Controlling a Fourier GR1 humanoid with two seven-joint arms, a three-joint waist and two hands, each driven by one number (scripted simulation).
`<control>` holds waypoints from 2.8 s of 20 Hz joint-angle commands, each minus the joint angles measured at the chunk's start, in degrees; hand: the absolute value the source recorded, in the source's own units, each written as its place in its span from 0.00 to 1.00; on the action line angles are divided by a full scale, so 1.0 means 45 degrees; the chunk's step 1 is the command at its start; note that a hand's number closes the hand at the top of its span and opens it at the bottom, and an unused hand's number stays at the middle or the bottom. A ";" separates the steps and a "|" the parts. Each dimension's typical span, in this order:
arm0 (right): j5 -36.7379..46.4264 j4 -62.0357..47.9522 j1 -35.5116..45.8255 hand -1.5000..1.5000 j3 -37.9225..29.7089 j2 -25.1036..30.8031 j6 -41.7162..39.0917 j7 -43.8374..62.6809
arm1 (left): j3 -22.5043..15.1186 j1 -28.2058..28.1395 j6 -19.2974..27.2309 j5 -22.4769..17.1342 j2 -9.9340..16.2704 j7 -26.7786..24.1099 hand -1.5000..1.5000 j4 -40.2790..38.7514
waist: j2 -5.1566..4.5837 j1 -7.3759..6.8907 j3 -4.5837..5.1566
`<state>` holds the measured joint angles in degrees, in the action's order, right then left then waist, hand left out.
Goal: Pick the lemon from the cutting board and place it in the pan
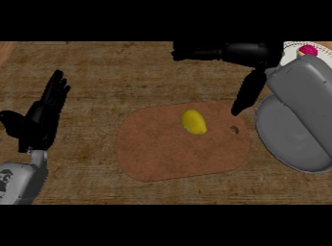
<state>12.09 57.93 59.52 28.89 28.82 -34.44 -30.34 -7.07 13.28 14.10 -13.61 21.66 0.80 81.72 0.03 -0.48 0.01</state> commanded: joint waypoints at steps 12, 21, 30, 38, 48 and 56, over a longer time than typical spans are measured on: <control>0.2624 -0.1019 -0.0200 0.00 -0.0471 -0.1019 -0.0406 0.0506 | 0.0550 -0.0167 -0.0470 0.0579 -0.0474 0.0419 0.50 0.0444 | -0.0037 -0.0087 -0.0002; 0.3946 -0.2394 -0.0278 0.00 0.0151 -0.1396 -0.0612 -0.1152 | 0.1200 -0.0131 -0.1122 0.0516 -0.0391 0.0036 0.50 0.0045 | -0.0067 -0.0120 -0.0001; 0.5573 -0.2288 -0.0754 0.00 0.0637 -0.2352 0.0385 -0.0970 | 0.1238 -0.0370 -0.0870 0.1141 -0.0707 0.0687 0.50 0.0825 | -0.0029 -0.0032 -0.0002; 0.7354 -0.1475 -0.0862 0.00 0.1122 -0.2784 0.0435 0.0255 | 0.1242 0.0192 -0.1007 0.1519 -0.1254 0.0342 0.50 -0.0051 | -0.0014 0.0052 0.0000; 0.8846 -0.0606 -0.2249 0.00 0.0786 -0.3224 0.0379 0.0306 | 0.1328 -0.0648 -0.0892 0.2090 -0.1605 0.0648 0.50 0.0890 | 0.0022 0.0101 -0.0002; 1.0431 -0.2825 -0.1459 0.00 0.0563 -0.4107 0.0886 -0.0270 | 0.1900 -0.0642 -0.1856 0.1726 -0.1416 0.0415 0.50 0.0639 | -0.0007 0.0008 -0.0001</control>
<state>56.49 45.27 53.37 31.81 10.89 -29.27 -31.03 1.28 12.85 6.89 -6.06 15.57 3.51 83.30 -0.08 -0.48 0.00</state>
